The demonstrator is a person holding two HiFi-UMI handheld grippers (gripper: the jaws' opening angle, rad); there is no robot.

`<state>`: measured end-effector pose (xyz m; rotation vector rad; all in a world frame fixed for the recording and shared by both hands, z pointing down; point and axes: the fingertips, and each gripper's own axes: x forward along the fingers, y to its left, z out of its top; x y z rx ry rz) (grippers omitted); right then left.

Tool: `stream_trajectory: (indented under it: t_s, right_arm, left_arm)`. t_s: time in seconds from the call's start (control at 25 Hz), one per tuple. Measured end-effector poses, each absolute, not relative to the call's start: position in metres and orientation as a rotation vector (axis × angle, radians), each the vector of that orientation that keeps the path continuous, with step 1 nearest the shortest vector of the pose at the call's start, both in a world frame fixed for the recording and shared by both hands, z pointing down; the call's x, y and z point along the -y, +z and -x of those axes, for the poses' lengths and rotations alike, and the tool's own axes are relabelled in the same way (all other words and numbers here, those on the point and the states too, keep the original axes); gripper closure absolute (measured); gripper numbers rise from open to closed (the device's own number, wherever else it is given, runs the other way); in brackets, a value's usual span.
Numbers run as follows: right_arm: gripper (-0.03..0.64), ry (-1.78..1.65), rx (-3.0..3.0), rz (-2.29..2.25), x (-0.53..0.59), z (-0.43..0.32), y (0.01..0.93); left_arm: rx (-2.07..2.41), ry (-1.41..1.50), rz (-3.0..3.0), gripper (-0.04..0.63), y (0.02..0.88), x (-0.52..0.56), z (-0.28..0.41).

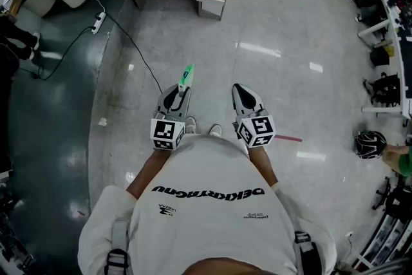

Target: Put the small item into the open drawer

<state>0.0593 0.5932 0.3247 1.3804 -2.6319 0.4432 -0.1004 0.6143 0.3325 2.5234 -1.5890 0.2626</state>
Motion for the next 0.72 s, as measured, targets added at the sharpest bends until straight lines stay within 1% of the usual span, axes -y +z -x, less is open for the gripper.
stream_trajectory:
  t_s: [0.72]
  right_arm:
    - [0.588,0.412,2.686,-1.389,-0.585,-0.120,0.326]
  left_arm:
    - [1.646,0.292,-2.487,0.490,0.338,-0.613,0.040]
